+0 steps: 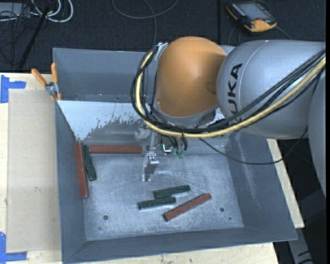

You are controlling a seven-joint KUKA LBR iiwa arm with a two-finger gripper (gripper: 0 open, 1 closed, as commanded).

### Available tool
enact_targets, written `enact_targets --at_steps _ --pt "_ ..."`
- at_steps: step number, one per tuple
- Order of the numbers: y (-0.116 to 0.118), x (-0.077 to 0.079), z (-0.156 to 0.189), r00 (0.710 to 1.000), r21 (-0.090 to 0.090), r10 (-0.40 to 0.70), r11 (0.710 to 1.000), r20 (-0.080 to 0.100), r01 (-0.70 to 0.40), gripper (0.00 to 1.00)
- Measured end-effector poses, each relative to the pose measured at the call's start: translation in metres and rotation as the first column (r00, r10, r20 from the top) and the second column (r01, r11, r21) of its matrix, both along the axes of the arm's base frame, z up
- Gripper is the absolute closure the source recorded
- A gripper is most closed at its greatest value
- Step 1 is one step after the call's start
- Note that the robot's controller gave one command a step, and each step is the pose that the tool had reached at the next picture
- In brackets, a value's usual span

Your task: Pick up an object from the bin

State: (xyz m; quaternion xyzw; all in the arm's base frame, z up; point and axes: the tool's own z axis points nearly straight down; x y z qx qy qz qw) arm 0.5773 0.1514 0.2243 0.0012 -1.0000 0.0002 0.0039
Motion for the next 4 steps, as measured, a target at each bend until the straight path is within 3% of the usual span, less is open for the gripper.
enact_targets --at_steps 2,3,4 --pt "-0.001 0.0 0.002 1.0 0.002 0.005 1.0 0.011 -0.006 0.0" --pt "0.009 -0.025 -0.006 1.0 0.0 0.028 1.0 0.005 -0.028 0.0" --pt "-0.009 -0.038 -0.058 0.996 0.002 -0.083 0.997 0.012 0.083 0.0"
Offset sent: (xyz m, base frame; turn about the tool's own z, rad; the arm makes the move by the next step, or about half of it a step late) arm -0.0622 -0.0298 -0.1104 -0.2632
